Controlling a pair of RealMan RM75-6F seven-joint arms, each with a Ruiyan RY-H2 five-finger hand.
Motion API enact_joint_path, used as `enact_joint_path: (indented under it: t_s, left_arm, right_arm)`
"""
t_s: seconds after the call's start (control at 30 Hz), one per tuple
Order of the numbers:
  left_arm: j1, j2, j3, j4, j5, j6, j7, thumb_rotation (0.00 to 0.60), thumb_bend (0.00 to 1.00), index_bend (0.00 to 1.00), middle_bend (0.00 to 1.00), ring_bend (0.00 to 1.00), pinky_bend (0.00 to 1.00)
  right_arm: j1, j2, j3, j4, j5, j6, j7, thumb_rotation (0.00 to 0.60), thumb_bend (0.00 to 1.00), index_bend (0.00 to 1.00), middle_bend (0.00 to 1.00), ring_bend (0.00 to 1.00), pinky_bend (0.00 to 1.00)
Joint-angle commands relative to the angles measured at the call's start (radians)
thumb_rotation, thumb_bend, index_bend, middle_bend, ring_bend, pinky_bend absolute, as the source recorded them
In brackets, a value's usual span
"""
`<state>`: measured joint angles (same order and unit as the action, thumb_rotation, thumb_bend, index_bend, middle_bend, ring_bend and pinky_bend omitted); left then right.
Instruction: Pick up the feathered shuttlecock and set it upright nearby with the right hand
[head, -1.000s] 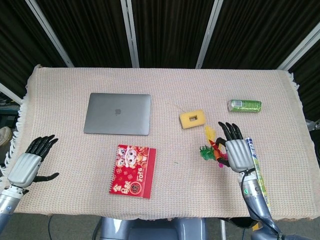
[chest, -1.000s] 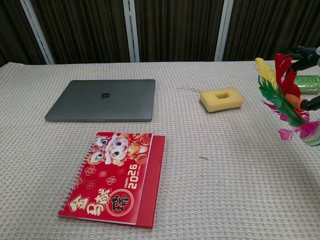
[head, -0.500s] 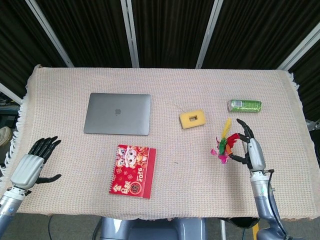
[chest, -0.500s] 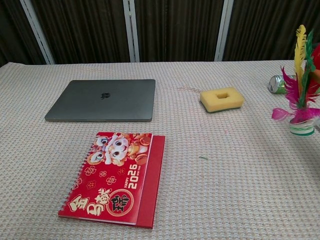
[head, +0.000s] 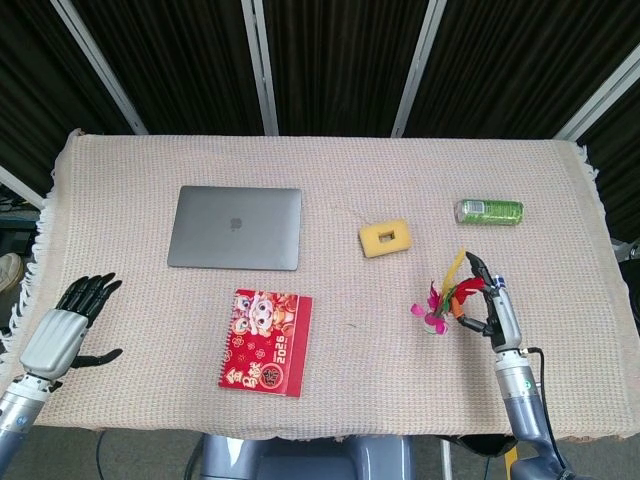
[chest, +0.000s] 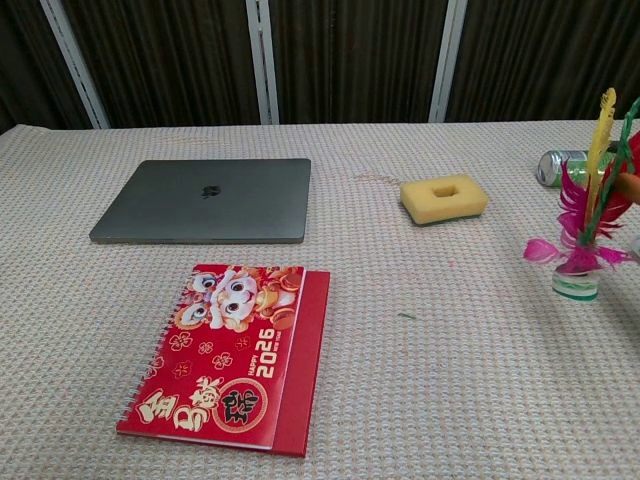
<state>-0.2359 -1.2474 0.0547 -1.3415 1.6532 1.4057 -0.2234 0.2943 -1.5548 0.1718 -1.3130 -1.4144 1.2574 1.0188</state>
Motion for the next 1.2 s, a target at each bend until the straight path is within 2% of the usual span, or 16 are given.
enact_joint_path:
  t_s: [0.03, 0.33, 0.63, 0.83, 1.0, 1.2]
  left_arm:
    - [0.0, 0.001, 0.001, 0.0, 0.001, 0.0, -0.001, 0.6, 0.04, 0.0, 0.0, 0.0, 0.0]
    - [0.0, 0.007, 0.003, -0.002, 0.004, 0.004, -0.006, 0.6, 0.04, 0.0, 0.0, 0.0, 0.0]
    - [0.003, 0.013, 0.005, -0.01, 0.007, 0.011, -0.008, 0.6, 0.04, 0.0, 0.0, 0.0, 0.0]
    - [0.005, 0.016, 0.009, -0.015, 0.014, 0.016, -0.003, 0.6, 0.04, 0.0, 0.0, 0.0, 0.0]
    - [0.003, 0.017, 0.012, -0.014, 0.018, 0.014, -0.007, 0.6, 0.04, 0.0, 0.0, 0.0, 0.0]
    - [0.007, 0.018, 0.013, -0.017, 0.021, 0.023, -0.004, 0.6, 0.04, 0.0, 0.0, 0.0, 0.0]
  right_arm:
    - [-0.013, -0.059, -0.029, 0.084, -0.041, 0.033, 0.068, 0.6, 0.6, 0.68, 0.05, 0.0, 0.0]
    - [-0.025, -0.143, -0.069, 0.23, -0.099, 0.093, 0.085, 0.6, 0.6, 0.67, 0.04, 0.0, 0.0]
    - [-0.013, -0.223, -0.076, 0.357, -0.126, 0.125, 0.145, 0.6, 0.6, 0.63, 0.02, 0.0, 0.0]
    - [-0.015, -0.25, -0.088, 0.427, -0.139, 0.147, 0.179, 0.6, 0.53, 0.42, 0.0, 0.0, 0.0]
    - [-0.025, -0.234, -0.096, 0.419, -0.138, 0.156, 0.178, 0.6, 0.45, 0.27, 0.0, 0.0, 0.0]
    - [-0.047, -0.219, -0.108, 0.414, -0.138, 0.179, 0.184, 0.6, 0.4, 0.09, 0.0, 0.0, 0.0]
